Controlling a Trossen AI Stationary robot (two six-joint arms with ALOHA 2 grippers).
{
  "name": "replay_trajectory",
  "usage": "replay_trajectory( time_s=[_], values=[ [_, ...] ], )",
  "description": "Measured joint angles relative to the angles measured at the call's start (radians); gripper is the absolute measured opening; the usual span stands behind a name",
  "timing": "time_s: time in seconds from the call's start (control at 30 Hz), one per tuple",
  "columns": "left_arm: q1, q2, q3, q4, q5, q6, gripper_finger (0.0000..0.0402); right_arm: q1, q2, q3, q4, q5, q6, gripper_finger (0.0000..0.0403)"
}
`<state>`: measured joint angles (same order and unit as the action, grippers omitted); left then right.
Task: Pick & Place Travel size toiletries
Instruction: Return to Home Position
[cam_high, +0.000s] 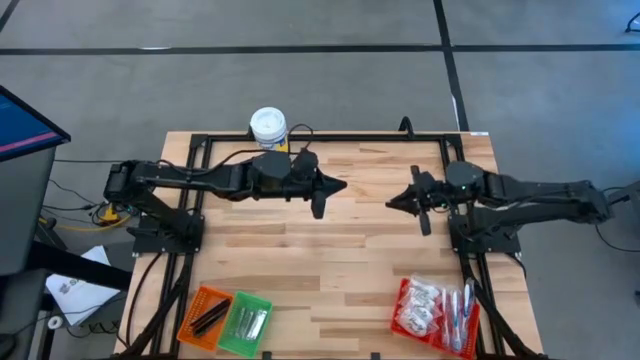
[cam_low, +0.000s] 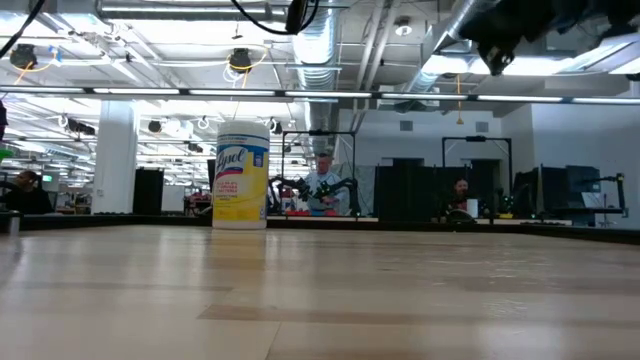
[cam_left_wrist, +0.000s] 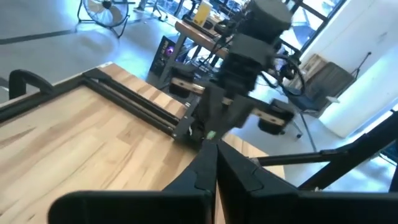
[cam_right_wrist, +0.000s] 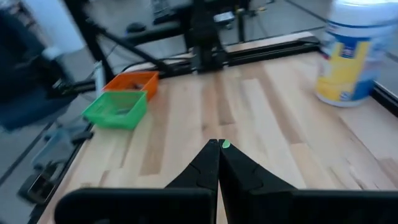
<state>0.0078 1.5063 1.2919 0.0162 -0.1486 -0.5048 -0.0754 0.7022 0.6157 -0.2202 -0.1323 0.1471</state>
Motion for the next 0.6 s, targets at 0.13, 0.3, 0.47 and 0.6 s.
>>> replay_trajectory(
  time_s=[0.13, 0.3, 0.47, 0.6],
  values=[
    [0.000, 0.000, 0.000, 0.000, 0.000, 0.028, 0.0001, -0.042, -0.045, -0.082, 0.071, 0.038, 0.067, 0.0000],
    [0.000, 0.000, 0.000, 0.002, 0.000, 0.030, 0.0001, -0.045, -0.149, -0.163, 0.093, 0.115, 0.115, 0.0000],
    [0.000, 0.000, 0.000, 0.003, -0.005, 0.029, 0.0001, -0.045, -0.279, -0.207, 0.087, 0.133, 0.116, 0.0000],
    [0.000, 0.000, 0.000, 0.008, -0.012, 0.029, 0.0001, -0.045, -0.379, -0.238, 0.057, 0.152, 0.126, 0.0000]
  ],
)
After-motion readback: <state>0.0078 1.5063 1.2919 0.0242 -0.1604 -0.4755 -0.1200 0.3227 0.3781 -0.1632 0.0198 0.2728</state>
